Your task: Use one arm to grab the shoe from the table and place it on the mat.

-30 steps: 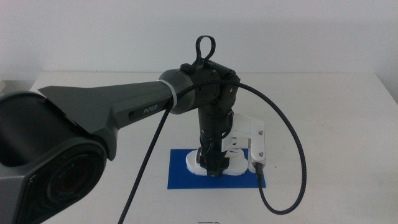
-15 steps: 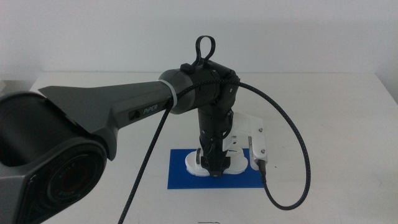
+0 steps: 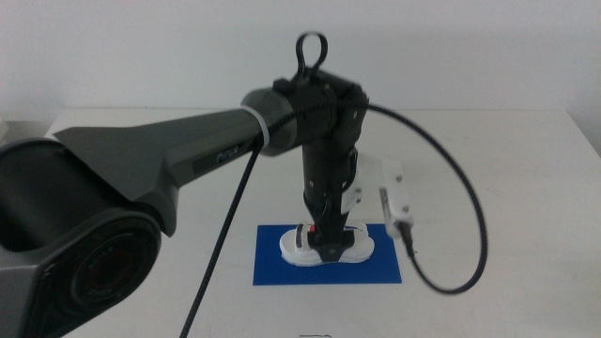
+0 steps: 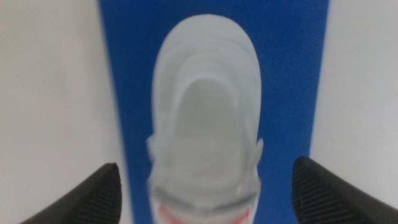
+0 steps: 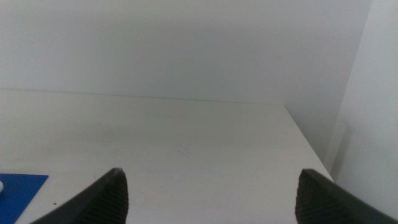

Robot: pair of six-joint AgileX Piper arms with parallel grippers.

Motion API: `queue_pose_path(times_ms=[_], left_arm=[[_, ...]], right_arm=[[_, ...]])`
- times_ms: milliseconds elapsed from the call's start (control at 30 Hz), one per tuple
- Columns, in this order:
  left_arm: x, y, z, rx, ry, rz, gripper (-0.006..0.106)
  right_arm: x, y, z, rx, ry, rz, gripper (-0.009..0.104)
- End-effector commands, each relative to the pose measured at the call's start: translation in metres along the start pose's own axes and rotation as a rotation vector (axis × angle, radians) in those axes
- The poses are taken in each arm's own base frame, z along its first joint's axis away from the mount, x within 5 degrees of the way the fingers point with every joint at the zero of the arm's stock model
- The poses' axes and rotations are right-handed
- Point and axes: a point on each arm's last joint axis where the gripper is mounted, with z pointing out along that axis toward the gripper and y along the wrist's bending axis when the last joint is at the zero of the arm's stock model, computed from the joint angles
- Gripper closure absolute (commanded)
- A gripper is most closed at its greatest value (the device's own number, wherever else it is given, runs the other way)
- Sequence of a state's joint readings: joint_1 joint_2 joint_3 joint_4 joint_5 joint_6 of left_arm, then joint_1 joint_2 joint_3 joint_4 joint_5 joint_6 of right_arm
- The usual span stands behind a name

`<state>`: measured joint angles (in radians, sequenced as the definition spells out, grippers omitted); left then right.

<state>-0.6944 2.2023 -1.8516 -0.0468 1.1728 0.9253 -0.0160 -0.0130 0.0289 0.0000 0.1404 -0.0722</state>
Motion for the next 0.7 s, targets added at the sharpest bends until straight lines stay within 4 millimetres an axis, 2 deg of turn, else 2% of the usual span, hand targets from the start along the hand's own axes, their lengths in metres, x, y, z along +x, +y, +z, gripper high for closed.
queue_pose_path(times_ms=[0,167,267,533,667], left_arm=[[-0.002,-0.003,-0.062,-0.055,-0.057,-0.037,0.007],[0.002,-0.005,-0.117,-0.132,-0.118,-0.208,0.007],[0.016,-0.006,-0.15,-0.182,-0.178,-0.337,0.007],[0.079,-0.017,-0.243,-0.314,-0.36,-0.517,0.007],[0.116,-0.028,-0.28,-0.398,-0.415,-0.616,0.007]], right_arm=[[-0.014,-0.001,-0.003,0.008,-0.113,-0.013,0.001],[-0.014,-0.001,-0.003,0.008,-0.113,-0.013,0.001],[-0.014,-0.001,-0.003,0.008,-0.113,-0.013,0.001],[-0.014,-0.001,-0.003,0.008,-0.113,-0.013,0.001],[-0.014,-0.001,-0.003,0.008,-0.113,-0.013,0.001]])
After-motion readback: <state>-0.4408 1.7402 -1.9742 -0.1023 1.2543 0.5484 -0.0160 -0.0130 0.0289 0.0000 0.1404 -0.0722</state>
